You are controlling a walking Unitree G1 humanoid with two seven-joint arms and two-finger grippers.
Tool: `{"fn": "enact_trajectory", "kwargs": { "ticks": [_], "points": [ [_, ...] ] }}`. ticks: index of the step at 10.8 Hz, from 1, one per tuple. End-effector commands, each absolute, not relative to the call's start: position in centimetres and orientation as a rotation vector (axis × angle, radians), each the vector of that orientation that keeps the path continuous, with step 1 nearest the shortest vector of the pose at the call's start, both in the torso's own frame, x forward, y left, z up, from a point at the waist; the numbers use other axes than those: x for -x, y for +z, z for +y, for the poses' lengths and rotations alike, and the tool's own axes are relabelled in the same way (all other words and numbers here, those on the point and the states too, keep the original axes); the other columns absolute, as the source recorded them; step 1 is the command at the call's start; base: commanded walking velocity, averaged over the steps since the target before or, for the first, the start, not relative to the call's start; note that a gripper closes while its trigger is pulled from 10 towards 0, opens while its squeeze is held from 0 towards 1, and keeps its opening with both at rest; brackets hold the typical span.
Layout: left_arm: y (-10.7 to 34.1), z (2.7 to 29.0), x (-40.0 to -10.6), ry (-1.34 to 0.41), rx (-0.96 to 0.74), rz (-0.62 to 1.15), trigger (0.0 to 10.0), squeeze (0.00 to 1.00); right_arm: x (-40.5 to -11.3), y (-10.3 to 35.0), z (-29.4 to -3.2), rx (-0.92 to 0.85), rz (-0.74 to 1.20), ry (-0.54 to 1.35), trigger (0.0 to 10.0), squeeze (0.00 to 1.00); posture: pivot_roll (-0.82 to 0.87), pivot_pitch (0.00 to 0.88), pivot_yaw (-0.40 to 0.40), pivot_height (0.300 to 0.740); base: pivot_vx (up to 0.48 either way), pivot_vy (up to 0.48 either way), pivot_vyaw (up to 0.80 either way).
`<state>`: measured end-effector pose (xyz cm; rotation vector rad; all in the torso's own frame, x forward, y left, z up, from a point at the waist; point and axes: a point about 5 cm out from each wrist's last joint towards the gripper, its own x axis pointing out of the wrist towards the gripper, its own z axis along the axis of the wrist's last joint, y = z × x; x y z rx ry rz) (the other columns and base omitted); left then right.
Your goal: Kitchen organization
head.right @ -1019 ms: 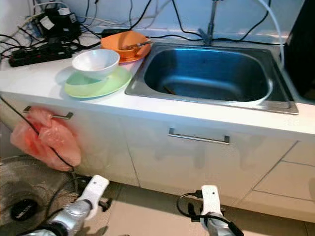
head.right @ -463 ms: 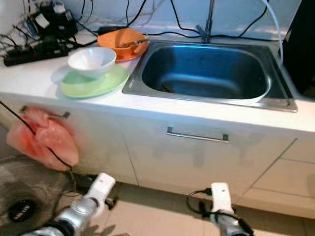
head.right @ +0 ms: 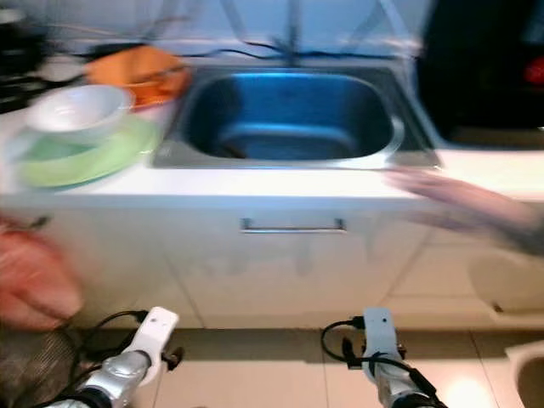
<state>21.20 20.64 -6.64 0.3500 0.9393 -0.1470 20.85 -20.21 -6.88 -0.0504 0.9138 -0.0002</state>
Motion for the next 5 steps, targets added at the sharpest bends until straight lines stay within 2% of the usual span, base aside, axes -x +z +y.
{"fn": "enact_trajectory", "kwargs": {
  "ticks": [1,5],
  "points": [
    [-6.79,20.92,-20.85,-0.132,-0.348,0.95,10.0,0.0,-20.82,-6.97,-19.82,0.05,0.915,0.011,10.0,0.0,0.07,0.0,0.033,0.74,0.0,0.0,0.0],
    [-6.68,20.54,-21.17,-0.164,-0.401,0.939,10.0,0.0,-20.23,-7.43,-19.01,0.046,0.936,0.024,10.0,0.0,0.07,0.0,0.05,0.74,0.0,0.0,0.0]
  ]
}}
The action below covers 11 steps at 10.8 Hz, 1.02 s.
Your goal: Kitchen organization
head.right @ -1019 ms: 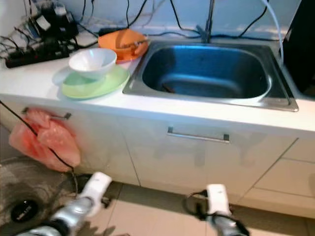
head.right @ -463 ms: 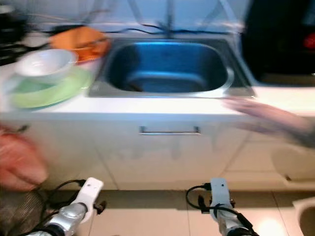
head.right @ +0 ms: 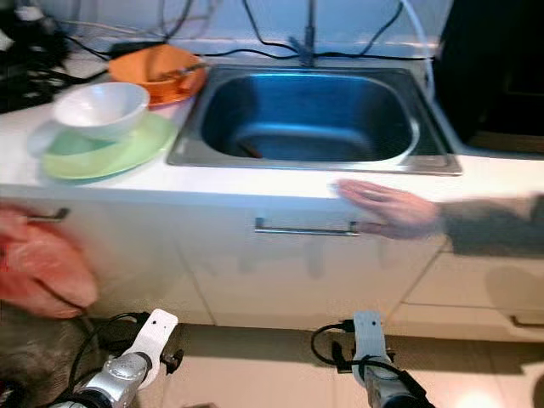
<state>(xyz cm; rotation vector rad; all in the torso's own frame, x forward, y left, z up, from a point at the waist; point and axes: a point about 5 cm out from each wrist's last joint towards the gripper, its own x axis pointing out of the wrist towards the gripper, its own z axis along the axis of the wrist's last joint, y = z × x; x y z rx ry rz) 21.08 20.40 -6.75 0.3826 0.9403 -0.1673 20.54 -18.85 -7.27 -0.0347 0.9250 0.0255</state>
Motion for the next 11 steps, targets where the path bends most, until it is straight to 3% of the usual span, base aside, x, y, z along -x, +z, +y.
{"fn": "enact_trajectory", "kwargs": {
  "ticks": [1,3,6,9,11],
  "points": [
    [-6.5,20.6,-21.4,-0.184,-0.421,0.936,10.0,0.0,-20.8,-7.2,-18.3,0.075,0.917,0.076,10.0,0.0,0.08,0.0,0.047,0.74,0.0,0.0,0.0],
    [-5.8,20.8,-22.5,-0.199,-0.438,0.905,10.0,0.0,-22.7,-6.0,-17.8,0.162,0.83,0.177,10.0,0.0,0.08,0.0,0.065,0.74,0.0,0.0,0.0],
    [-5.8,21.0,-22.5,-0.217,-0.462,0.909,10.0,0.0,-24.9,-4.0,-19.4,0.196,0.713,0.189,10.0,0.0,0.08,0.0,0.087,0.74,0.0,0.0,0.0],
    [-5.7,21.3,-22.6,-0.173,-0.423,0.914,10.0,0.0,-25.2,-3.4,-20.7,0.281,0.677,0.181,10.0,0.0,0.05,0.0,0.084,0.74,0.0,0.0,0.0],
    [-6.1,20.4,-22.1,-0.189,-0.379,0.923,10.0,0.0,-24.5,-3.7,-21.8,0.191,0.721,0.213,10.0,0.0,0.01,0.0,0.076,0.74,0.0,0.0,0.0]
  ]
}}
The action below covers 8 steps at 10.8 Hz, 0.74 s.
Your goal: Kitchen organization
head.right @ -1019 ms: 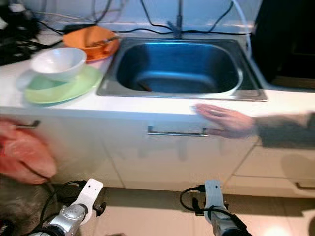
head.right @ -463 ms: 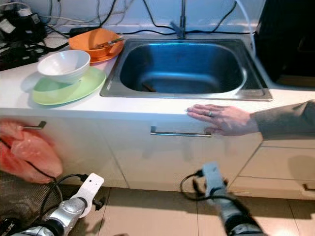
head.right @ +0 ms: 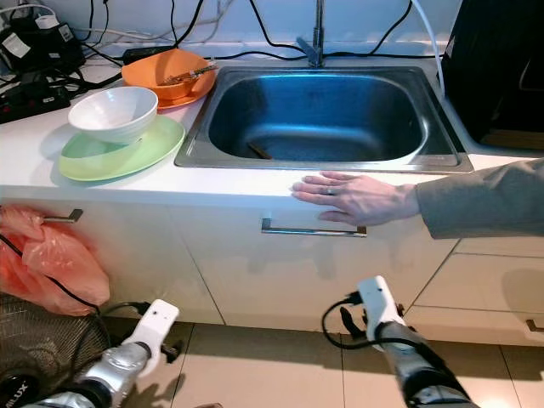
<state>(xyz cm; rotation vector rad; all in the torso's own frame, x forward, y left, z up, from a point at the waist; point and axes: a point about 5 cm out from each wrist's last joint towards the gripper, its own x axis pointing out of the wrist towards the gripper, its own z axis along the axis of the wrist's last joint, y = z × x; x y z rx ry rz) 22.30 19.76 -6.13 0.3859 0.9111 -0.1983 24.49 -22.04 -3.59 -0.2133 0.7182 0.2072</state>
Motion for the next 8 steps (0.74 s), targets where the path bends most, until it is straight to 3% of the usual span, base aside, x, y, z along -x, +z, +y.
{"fn": "enact_trajectory", "kwargs": {
  "ticks": [1,3,6,8],
  "points": [
    [-6.4,19.6,-21.9,-0.201,-0.362,0.924,10.0,0.0,-23.8,-3.9,-22.9,0.192,0.749,0.18,10.0,0.0,-0.01,0.0,0.064,0.74,0.0,0.0,0.0],
    [-6.6,19.6,-21.5,-0.211,-0.355,0.937,10.0,0.0,-23.1,-4.3,-23.4,0.239,0.78,0.177,10.0,0.0,-0.02,0.0,0.039,0.74,0.0,0.0,0.0],
    [-6.6,21.1,-21.1,-0.083,-0.272,0.931,10.0,0.0,-23.1,-4.9,-21.0,0.176,0.789,0.208,10.0,0.0,0.02,0.0,-0.006,0.74,0.0,0.0,0.0],
    [-6.3,20.5,-21.8,-0.063,-0.276,0.899,10.0,0.0,-23.2,-5.1,-20.5,0.211,0.783,0.144,10.0,0.0,0.06,0.0,-0.026,0.74,0.0,0.0,0.0]
  ]
}}
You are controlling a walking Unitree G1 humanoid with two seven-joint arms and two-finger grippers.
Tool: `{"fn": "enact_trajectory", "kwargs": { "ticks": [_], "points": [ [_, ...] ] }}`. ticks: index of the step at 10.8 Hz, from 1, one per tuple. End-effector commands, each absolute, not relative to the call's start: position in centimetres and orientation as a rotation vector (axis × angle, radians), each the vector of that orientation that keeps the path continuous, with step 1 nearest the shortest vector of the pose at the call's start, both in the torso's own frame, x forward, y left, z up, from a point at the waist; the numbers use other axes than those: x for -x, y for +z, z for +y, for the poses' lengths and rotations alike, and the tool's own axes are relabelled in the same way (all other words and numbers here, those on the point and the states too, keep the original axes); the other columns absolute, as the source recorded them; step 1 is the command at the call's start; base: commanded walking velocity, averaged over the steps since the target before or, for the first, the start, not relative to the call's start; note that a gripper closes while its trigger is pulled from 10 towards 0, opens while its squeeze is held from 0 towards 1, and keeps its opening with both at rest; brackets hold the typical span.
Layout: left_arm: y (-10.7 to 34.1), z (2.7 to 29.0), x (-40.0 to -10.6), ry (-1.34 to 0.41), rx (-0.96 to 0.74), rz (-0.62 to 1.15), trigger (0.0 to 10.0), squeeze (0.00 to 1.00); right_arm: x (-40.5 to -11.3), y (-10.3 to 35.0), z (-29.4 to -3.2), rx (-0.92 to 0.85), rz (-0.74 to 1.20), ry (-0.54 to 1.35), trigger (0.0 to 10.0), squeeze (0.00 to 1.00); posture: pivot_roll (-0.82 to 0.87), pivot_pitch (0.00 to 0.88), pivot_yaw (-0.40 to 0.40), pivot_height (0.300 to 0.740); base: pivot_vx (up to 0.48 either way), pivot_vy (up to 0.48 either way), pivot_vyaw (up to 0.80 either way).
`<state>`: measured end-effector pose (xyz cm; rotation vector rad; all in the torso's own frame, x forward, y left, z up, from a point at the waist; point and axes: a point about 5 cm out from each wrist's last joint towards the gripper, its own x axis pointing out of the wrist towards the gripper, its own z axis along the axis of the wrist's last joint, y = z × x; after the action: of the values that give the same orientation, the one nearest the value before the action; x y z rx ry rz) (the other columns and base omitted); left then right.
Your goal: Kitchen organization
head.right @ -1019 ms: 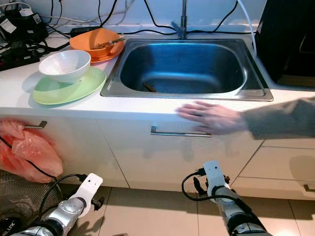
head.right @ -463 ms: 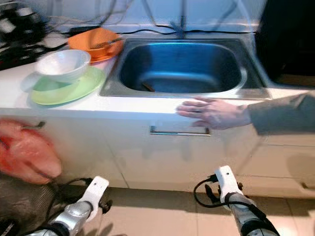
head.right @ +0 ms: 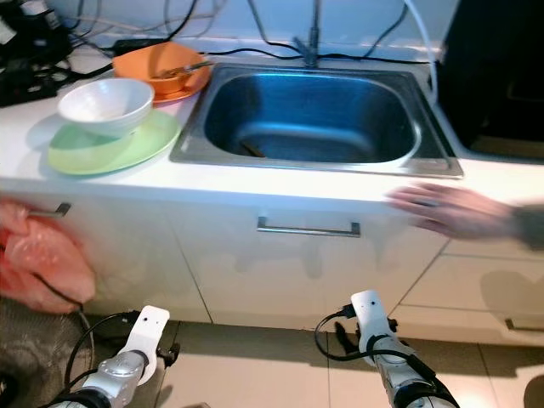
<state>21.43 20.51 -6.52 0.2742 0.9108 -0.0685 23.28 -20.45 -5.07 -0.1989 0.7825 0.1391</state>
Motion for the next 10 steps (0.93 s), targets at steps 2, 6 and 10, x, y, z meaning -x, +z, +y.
{"fn": "enact_trajectory", "kwargs": {
  "ticks": [2,6,10],
  "points": [
    [-5.8,19.8,-22.8,-0.073,-0.242,0.858,10.0,0.0,-23.8,-4.9,-20.4,0.136,0.784,0.04,10.0,0.0,0.08,0.0,-0.04,0.74,0.0,0.0,0.0],
    [-6.8,20.6,-20.9,-0.122,-0.315,0.921,10.0,0.0,-22.5,-6.0,-18.0,0.113,0.826,0.177,10.0,0.0,0.04,0.0,0.009,0.74,0.0,0.0,0.0],
    [-7.0,20.7,-20.4,-0.139,-0.322,0.94,10.0,0.0,-21.7,-6.4,-19.7,0.123,0.836,0.016,10.0,0.0,0.03,0.0,0.06,0.74,0.0,0.0,0.0]
  ]
}}
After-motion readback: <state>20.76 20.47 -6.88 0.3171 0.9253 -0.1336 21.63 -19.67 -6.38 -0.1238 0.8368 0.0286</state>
